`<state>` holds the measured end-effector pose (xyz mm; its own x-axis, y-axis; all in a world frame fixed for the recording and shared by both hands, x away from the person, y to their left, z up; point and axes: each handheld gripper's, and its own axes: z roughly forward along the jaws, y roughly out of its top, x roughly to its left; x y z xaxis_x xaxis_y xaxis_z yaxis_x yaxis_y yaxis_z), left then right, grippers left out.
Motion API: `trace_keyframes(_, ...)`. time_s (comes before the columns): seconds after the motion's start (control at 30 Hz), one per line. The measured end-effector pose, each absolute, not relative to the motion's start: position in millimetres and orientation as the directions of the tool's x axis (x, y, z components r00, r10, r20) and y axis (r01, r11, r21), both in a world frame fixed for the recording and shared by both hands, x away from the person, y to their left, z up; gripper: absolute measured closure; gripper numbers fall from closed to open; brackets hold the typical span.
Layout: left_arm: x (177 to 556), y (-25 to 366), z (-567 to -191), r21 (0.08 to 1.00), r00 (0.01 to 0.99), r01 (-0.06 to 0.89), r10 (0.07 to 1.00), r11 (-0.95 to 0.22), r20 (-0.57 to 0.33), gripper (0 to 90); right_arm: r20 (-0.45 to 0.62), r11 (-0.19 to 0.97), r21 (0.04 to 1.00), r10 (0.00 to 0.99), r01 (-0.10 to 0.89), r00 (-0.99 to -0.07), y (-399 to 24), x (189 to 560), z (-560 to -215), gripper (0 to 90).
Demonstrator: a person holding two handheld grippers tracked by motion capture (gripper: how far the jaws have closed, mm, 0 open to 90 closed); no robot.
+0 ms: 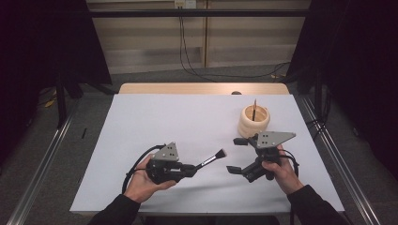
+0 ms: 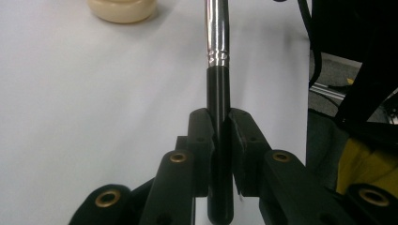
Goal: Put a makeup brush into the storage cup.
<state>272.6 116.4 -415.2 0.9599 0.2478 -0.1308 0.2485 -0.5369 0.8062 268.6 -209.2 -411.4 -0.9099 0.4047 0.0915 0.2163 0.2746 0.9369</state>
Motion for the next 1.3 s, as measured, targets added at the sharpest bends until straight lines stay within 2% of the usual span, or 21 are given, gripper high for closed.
trace_keyframes(0.3,272,113,-413,0.832,0.957,0.255,0.253,-0.492,-0.144,79.7,0.159,0.157,0.957,0.423,0.245,-0.892,-212,271,-413,5.5)
trace_keyframes(0.5,273,108,-412,0.85,0.956,0.247,0.26,-0.466,-0.136,79.7,0.167,0.176,0.95,0.416,0.26,-0.894,-209,271,-413,8.1)
trace_keyframes(0.6,274,103,-410,0.858,0.954,0.246,0.27,-0.451,-0.132,79.7,0.182,0.162,0.953,0.373,0.257,-0.91,-208,271,-413,8.5)
trace_keyframes(0.77,275,98,-409,0.871,0.953,0.246,0.271,-0.426,-0.137,79.7,0.189,0.15,0.952,0.397,0.267,-0.898,-207,271,-409,12.3)
trace_keyframes(1.3,271,90,-419,0.888,0.96,0.219,0.251,-0.405,-0.123,79.7,0.259,0.143,0.932,0.377,0.332,-0.889,-204,276,-413,44.4)
